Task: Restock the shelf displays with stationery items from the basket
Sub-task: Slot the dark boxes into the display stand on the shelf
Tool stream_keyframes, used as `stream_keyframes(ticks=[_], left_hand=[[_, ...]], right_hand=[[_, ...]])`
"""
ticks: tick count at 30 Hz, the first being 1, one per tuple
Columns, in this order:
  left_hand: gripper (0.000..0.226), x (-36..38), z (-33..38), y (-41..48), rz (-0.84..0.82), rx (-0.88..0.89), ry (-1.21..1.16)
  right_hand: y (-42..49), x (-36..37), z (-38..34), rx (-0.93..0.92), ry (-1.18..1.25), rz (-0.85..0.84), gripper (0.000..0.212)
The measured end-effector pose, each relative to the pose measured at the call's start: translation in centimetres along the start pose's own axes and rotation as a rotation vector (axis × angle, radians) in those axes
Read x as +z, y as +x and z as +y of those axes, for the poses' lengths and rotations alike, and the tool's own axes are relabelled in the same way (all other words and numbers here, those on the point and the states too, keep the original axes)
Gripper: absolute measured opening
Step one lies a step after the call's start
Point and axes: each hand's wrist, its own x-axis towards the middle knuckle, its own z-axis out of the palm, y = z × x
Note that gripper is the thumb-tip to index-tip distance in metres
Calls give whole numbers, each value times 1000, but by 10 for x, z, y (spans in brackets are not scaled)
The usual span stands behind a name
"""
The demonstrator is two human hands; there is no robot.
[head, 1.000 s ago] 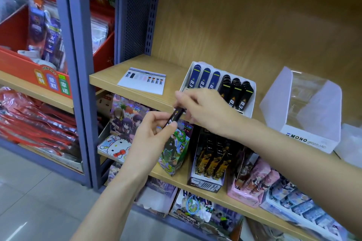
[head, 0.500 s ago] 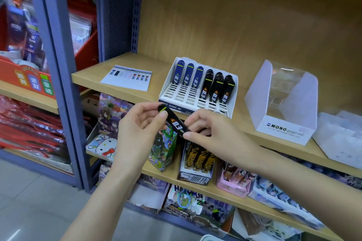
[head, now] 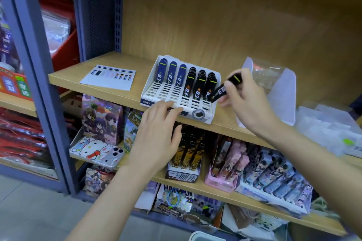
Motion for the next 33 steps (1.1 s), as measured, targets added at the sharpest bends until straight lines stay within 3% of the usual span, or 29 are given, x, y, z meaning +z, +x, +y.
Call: stream_keyframes(ticks=[3, 11, 17, 33], left_hand=[[36, 2, -4, 3, -4, 8, 38], [35, 4, -3, 5, 10, 0, 37], [33, 4, -1, 9, 1, -26, 25], [31, -5, 3, 3, 19, -2, 68]], right_hand=[[17, 3, 14, 1, -127, 38, 14], [41, 7, 21, -127, -323, -46, 16], [49, 3, 24, -131, -281, -153, 8], [17, 9, 35, -297, -542, 31, 39]])
